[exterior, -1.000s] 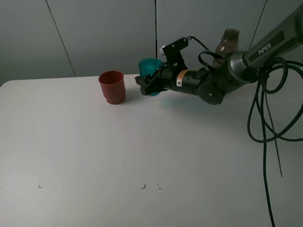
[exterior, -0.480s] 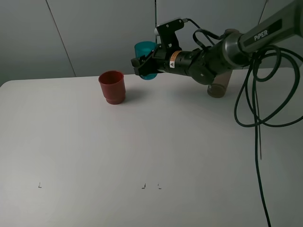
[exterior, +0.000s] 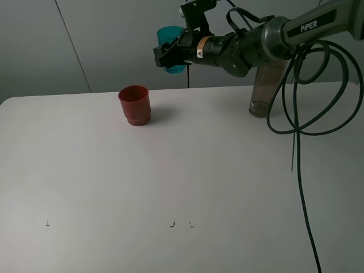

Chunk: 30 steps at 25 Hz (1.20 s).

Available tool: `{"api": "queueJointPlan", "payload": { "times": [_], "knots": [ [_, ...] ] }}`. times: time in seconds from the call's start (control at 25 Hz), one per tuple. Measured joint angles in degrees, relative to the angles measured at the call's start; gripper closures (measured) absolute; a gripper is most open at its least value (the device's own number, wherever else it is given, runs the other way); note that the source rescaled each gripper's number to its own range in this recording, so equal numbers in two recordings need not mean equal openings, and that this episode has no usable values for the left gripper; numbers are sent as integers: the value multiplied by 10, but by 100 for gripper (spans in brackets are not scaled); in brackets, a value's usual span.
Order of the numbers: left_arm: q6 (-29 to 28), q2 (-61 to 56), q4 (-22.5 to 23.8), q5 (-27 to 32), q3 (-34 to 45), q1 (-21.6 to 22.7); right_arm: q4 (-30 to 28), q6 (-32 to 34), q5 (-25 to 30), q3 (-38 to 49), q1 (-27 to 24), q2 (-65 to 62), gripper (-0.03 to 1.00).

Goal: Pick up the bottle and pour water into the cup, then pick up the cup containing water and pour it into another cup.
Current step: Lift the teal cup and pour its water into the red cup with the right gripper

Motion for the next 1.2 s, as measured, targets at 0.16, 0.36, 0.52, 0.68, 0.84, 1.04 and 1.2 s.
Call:
{"api": "queueJointPlan", "payload": {
  "times": [0.16, 0.36, 0.52, 0.68, 0.84, 1.04, 1.2],
  "knots": [
    [0, 0, 0, 0, 0, 0, 0, 3, 25, -38, 9, 23, 92],
    [0, 0, 0, 0, 0, 0, 0, 11, 51, -88, 19, 53, 92],
    [0, 0, 0, 0, 0, 0, 0, 13, 69, -123, 26, 75, 92],
    [0, 0, 0, 0, 0, 0, -5, 15, 92, -154, 29, 96, 92],
    [0, 0, 0, 0, 0, 0, -15, 9, 123, -177, 29, 113, 92],
    [0, 0, 0, 0, 0, 0, -23, -16, 132, -183, 36, 119, 92],
    [0, 0, 0, 0, 0, 0, -26, -29, 133, -183, 44, 119, 92]
  ]
}}
